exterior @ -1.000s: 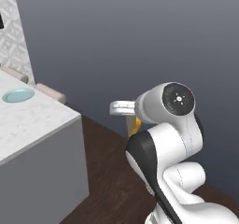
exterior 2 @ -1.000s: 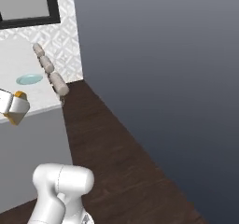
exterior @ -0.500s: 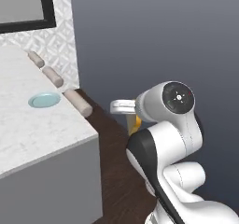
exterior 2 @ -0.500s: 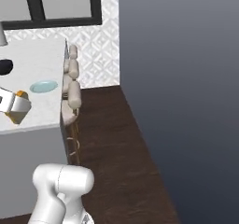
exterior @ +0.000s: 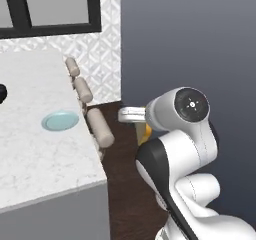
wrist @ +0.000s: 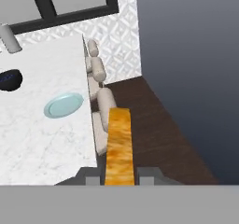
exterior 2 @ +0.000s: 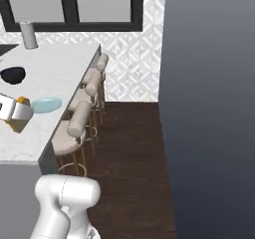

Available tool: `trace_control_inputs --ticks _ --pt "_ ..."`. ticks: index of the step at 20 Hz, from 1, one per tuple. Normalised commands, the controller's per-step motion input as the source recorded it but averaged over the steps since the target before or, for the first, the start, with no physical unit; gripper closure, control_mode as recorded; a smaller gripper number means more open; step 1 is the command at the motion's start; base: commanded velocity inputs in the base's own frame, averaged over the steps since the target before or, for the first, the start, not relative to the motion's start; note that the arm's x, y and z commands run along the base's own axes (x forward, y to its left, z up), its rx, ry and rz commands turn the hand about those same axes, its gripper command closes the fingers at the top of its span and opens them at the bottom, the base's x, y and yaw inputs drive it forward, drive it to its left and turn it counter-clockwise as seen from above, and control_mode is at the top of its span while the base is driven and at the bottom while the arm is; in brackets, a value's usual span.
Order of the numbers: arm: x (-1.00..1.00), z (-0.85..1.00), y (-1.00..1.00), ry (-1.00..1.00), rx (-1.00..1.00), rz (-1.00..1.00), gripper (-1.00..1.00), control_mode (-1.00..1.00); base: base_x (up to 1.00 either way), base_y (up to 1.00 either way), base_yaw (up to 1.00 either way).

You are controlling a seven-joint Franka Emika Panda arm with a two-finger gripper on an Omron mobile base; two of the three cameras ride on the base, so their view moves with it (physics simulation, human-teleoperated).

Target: Start the toaster. Once the lever pops up, take the bread to the plate on the dining counter.

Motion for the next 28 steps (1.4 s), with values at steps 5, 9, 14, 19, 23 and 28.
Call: trace_control_inputs --ticks 5,9,14,19,23,28 --pt "0.0 0.0 0.0 0.0 0.0 0.0 1.0 1.0 0.68 -0.43 0.52" --pt "0.0 0.0 0.0 0.0 0.0 0.0 1.0 1.0 0.55 -0.33 0.6" --pt "0.0 0.0 0.0 0.0 0.0 0.0 1.0 1.0 0.22 -0.33 0.65" --pt "0.0 0.0 0.0 0.0 0.0 0.0 1.0 1.0 0.15 -0.3 0.68" --pt "0.0 0.0 0.0 0.0 0.0 0.0 1.0 1.0 0.32 -0.55 0.54" --pt "0.0 0.0 0.0 0.0 0.0 0.0 1.0 1.0 0.43 -0.63 0.48"
